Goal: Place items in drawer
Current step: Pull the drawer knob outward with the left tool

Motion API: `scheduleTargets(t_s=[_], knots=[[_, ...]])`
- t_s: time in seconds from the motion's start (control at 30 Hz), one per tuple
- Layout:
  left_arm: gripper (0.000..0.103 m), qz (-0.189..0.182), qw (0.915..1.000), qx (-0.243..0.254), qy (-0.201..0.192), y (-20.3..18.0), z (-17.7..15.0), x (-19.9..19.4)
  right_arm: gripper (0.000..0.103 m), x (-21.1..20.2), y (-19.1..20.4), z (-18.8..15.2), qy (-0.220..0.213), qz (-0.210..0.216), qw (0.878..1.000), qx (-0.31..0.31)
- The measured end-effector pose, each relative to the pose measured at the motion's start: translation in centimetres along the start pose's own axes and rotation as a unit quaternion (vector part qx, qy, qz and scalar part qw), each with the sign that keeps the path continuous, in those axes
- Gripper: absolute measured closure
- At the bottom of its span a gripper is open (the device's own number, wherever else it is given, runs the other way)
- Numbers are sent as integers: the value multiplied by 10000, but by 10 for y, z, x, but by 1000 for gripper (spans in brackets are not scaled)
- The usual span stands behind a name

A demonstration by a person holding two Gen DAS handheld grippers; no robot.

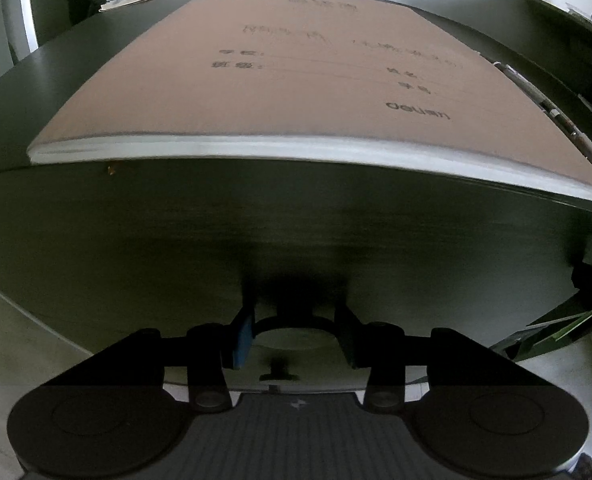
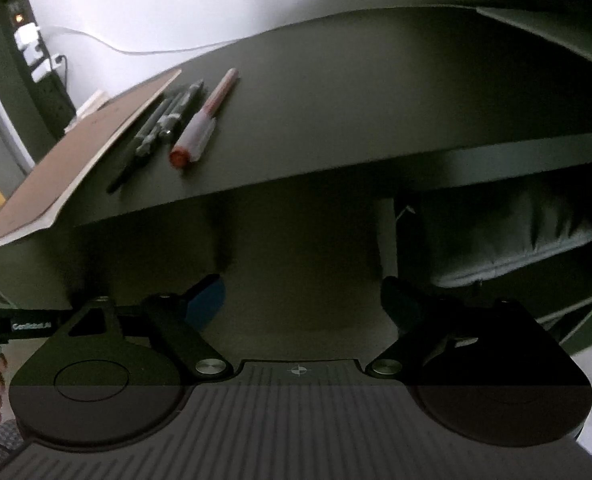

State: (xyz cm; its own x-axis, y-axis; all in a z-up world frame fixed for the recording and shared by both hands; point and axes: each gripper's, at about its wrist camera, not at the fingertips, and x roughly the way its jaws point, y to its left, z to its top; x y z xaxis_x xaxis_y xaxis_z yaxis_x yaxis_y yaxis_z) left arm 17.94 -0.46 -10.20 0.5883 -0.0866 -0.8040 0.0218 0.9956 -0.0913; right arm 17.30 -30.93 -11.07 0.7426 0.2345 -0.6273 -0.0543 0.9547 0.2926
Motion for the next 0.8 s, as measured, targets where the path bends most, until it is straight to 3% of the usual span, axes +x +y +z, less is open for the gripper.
scheduleTargets(t_s=[0.13,0.33,0.8], knots=[[62,89,9999,132,1,-5,-3,-1,14,1,2,2,-43,27,9997,-243],[62,149,9994,324,13,-11,-3,-5,11,3,17,3,-247,-44,9924,-1207],[62,292,9964,790,-32,-16,-27,-24,15,-3,24,-5,-99,-283,9903,-1360]])
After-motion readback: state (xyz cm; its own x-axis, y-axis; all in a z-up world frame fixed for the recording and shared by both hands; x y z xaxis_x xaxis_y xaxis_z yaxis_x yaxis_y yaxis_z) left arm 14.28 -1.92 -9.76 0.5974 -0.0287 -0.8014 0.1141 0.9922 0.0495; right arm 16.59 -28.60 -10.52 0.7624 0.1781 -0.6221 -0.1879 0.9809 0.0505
